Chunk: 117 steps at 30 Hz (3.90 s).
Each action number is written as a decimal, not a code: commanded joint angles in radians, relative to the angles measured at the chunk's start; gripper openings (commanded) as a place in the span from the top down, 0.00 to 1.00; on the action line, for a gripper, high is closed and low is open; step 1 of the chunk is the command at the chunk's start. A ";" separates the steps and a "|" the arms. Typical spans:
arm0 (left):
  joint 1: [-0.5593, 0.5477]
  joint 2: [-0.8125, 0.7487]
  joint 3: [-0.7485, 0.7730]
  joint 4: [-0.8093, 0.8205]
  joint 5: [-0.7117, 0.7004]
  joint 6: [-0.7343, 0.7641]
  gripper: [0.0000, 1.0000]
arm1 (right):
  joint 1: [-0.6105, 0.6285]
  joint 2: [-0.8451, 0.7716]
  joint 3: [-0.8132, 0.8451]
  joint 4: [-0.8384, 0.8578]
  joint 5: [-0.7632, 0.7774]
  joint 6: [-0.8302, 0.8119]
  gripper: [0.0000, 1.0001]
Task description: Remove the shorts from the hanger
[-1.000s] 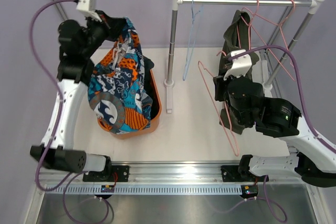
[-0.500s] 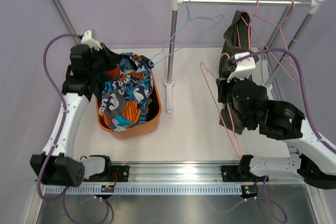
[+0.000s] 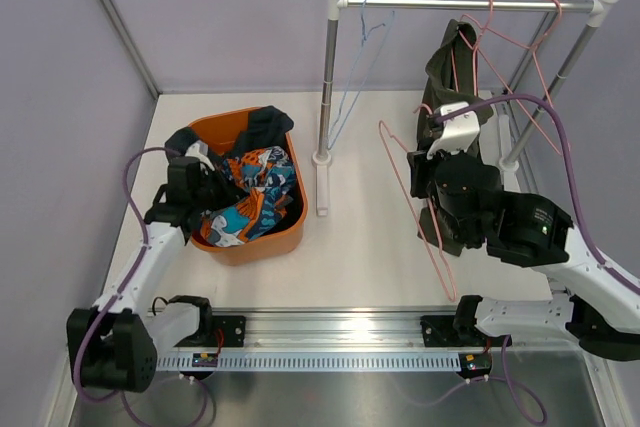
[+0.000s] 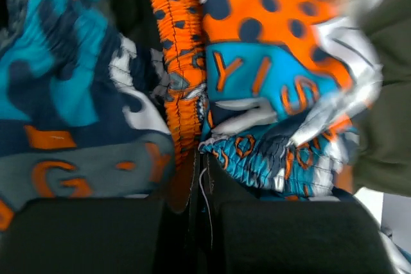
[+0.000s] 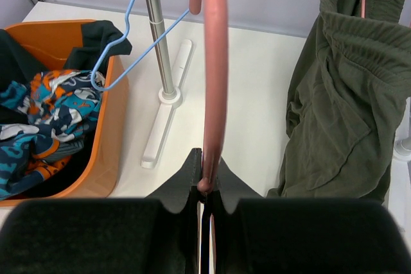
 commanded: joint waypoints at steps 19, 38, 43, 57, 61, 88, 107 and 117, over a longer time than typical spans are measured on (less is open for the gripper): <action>-0.003 0.002 0.372 -0.174 0.084 0.156 0.01 | -0.184 0.097 0.092 0.064 -0.095 -0.082 1.00; -0.004 -0.234 0.219 -0.128 0.095 0.235 0.01 | -0.717 0.382 0.363 0.351 -0.796 -0.421 1.00; -0.010 -0.305 0.153 -0.138 0.056 0.269 0.01 | -0.781 0.494 0.490 0.331 -0.867 -0.434 1.00; -0.033 -0.368 0.091 -0.156 0.040 0.288 0.01 | -0.841 0.732 0.736 0.255 -1.026 -0.397 1.00; -0.033 -0.365 0.097 -0.161 0.041 0.292 0.01 | -0.839 0.735 0.692 0.271 -1.046 -0.353 1.00; -0.042 -0.351 0.099 -0.179 0.037 0.298 0.01 | -0.764 0.586 0.482 0.293 -0.878 -0.308 0.60; -0.049 -0.388 0.077 -0.225 0.020 0.311 0.01 | -0.778 0.338 0.420 0.169 -0.485 -0.250 0.45; -0.056 -0.396 0.070 -0.230 0.017 0.312 0.01 | -0.927 0.361 0.425 0.149 -0.561 -0.195 0.44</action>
